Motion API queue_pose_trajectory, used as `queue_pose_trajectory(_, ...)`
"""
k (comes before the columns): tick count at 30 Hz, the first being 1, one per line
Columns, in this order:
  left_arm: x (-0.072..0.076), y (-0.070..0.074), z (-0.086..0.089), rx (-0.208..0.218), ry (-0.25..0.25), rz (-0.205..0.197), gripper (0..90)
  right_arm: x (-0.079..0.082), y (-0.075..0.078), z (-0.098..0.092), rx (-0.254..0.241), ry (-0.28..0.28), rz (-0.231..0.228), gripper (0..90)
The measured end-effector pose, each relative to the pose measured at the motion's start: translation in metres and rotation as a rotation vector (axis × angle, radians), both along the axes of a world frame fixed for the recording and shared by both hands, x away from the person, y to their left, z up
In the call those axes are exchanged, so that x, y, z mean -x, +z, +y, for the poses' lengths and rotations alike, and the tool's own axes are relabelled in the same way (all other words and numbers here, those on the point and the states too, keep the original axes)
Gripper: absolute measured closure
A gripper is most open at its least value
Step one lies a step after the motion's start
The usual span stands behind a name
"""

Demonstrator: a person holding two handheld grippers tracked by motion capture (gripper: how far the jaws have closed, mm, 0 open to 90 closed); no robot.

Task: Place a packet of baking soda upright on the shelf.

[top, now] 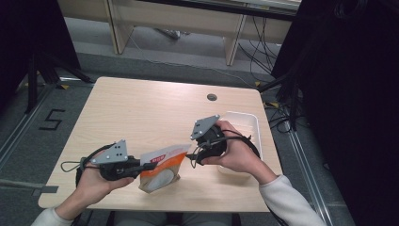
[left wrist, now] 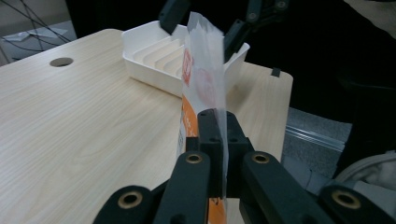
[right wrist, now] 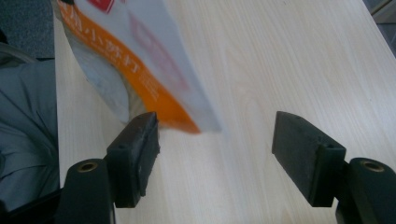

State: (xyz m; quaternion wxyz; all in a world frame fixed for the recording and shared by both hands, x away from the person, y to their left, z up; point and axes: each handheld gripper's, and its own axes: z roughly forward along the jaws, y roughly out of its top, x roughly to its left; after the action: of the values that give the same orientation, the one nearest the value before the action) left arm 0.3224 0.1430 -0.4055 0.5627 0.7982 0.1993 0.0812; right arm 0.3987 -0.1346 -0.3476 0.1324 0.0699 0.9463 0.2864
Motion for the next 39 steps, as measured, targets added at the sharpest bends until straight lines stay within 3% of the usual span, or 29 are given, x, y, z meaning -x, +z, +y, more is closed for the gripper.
queue_pose_trajectory(1,-0.001,0.0,-0.002,0.0,-0.017,-0.002,89.3,0.002,0.001,0.002,0.009,-0.01,0.018,32.6)
queue_pose_trajectory(5,0.0,0.0,-0.008,0.01,-0.03,0.014,89.3,0.004,0.0,0.007,0.042,0.041,0.031,37.8)
queue_pose_trajectory(6,0.0,0.001,-0.009,-0.006,-0.039,-0.001,89.3,0.005,0.0,0.009,0.066,0.058,0.044,41.1)
queue_pose_trajectory(7,0.0,0.001,-0.011,0.005,-0.041,0.004,89.3,0.007,-0.002,0.012,0.108,0.099,0.081,49.3)
queue_pose_trajectory(8,0.001,0.002,-0.012,0.005,-0.04,0.006,89.3,0.007,-0.002,0.012,0.108,0.099,0.081,49.3)
queue_pose_trajectory(9,0.001,0.003,-0.014,0.02,-0.052,0.009,89.3,0.005,-0.006,0.016,0.142,0.153,0.08,54.8)
queue_pose_trajectory(10,0.001,0.003,-0.014,0.02,-0.052,0.009,89.3,0.005,-0.006,0.016,0.142,0.153,0.08,54.8)
queue_pose_trajectory(11,0.001,0.005,-0.014,0.008,-0.057,-0.009,89.3,0.007,-0.009,0.017,0.175,0.137,0.123,60.2)
queue_pose_trajectory(14,0.001,0.006,-0.016,0.017,-0.065,-0.012,89.3,0.005,-0.009,0.018,0.198,0.166,0.129,73.1)
queue_pose_trajectory(17,0.001,0.005,-0.016,0.012,-0.067,-0.013,89.2,0.009,-0.009,0.017,0.225,0.109,0.175,81.3)
queue_pose_trajectory(18,0.001,0.004,-0.016,0.017,-0.064,-0.005,89.2,0.009,-0.009,0.017,0.225,0.109,0.175,81.3)
queue_pose_trajectory(20,-0.003,0.002,-0.014,0.03,-0.067,0.002,89.2,0.01,-0.006,0.019,0.246,0.135,0.173,89.7)
queue_pose_trajectory(23,-0.004,0.001,-0.012,0.026,-0.053,0.012,89.0,0.01,-0.004,0.019,0.25,0.154,0.18,90.0)
queue_pose_trajectory(25,-0.005,-0.001,-0.011,0.045,-0.04,0.029,88.8,0.01,0.0,0.021,0.263,0.146,0.192,90.0)
queue_pose_trajectory(26,-0.007,-0.002,-0.01,0.045,-0.039,0.019,87.8,0.01,0.002,0.022,0.264,0.134,0.197,90.0)
queue_pose_trajectory(27,-0.009,-0.002,-0.009,0.044,-0.044,0.001,85.0,0.01,0.004,0.022,0.268,0.12,0.208,90.0)
queue_pose_trajectory(29,-0.008,-0.004,-0.008,0.046,-0.022,0.018,79.1,0.008,0.005,0.023,0.27,0.132,0.198,90.0)
queue_pose_trajectory(30,-0.008,-0.006,-0.006,0.027,-0.008,-0.005,74.2,0.007,0.008,0.024,0.275,0.137,0.182,90.0)
queue_pose_trajectory(32,-0.007,-0.009,-0.005,0.031,0.015,0.013,60.1,0.003,0.008,0.026,0.282,0.171,0.171,90.0)
queue_pose_trajectory(33,-0.007,-0.011,-0.003,0.034,0.033,0.021,60.1,0.003,0.008,0.026,0.282,0.171,0.171,90.0)
queue_pose_trajectory(34,-0.006,-0.014,0.002,0.014,0.079,0.015,46.4,0.002,0.009,0.025,0.297,0.124,0.177,90.0)
queue_pose_trajectory(36,-0.004,-0.018,0.005,0.009,0.107,0.032,35.3,0.001,0.01,0.023,0.295,0.114,0.173,90.0)
queue_pose_trajectory(37,-0.004,-0.021,0.009,-0.005,0.115,0.031,35.3,-0.002,0.012,0.02,0.283,0.101,0.197,90.0)
queue_pose_trajectory(39,-0.001,-0.036,0.02,-0.015,0.161,0.062,28.9,-0.006,0.015,0.016,0.279,0.094,0.198,90.0)
